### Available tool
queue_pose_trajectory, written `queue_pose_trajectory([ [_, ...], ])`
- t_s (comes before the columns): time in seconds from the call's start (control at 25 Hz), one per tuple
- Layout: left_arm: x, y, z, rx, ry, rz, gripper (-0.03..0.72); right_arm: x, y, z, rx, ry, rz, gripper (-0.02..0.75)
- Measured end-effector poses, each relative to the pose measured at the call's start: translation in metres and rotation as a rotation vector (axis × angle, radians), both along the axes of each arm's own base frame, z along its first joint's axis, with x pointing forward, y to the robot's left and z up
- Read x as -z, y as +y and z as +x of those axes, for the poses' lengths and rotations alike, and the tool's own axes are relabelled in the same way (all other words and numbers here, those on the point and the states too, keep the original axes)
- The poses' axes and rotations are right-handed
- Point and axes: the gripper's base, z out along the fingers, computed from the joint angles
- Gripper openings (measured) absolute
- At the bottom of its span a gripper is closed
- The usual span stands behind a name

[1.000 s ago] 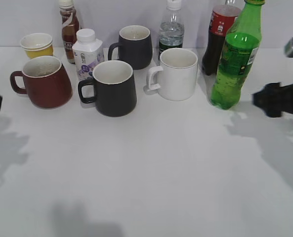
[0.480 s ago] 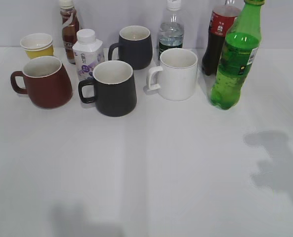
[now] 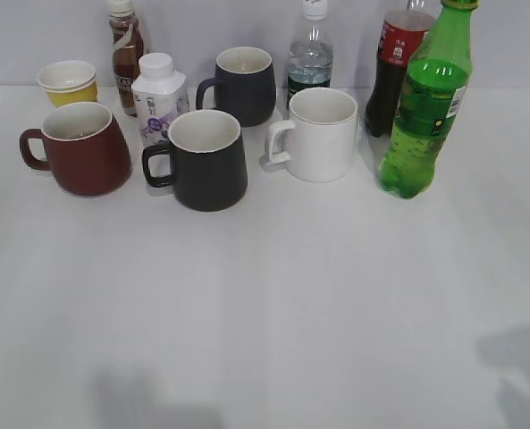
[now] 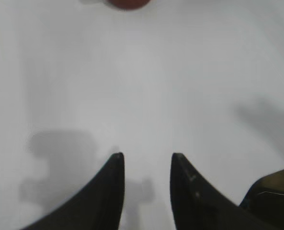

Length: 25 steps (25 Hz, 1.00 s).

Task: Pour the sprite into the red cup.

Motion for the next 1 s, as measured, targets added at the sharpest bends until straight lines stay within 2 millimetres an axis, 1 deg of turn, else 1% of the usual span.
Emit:
queue_pose_trajectory([
  [0.08, 0.012, 0.002, -0.006, -0.004, -0.01, 0.006, 0.256, 0.003, -0.002, -0.012, -0.001, -0.052, 0.009, 0.51],
  [0.16, 0.024, 0.003, -0.008, -0.004, -0.02, 0.003, 0.256, 0.01, -0.004, -0.023, 0.0, -0.09, 0.015, 0.51],
  [0.24, 0.029, 0.003, -0.009, -0.004, -0.042, -0.002, 0.256, 0.015, -0.006, -0.03, 0.004, -0.134, 0.014, 0.51],
  [0.36, 0.032, 0.002, -0.006, -0.004, -0.096, -0.015, 0.255, 0.016, -0.009, -0.038, 0.009, -0.196, 0.015, 0.51],
  [1.0, 0.033, 0.003, -0.004, -0.01, -0.112, -0.003, 0.242, 0.015, -0.009, -0.039, 0.013, -0.218, 0.014, 0.503],
])
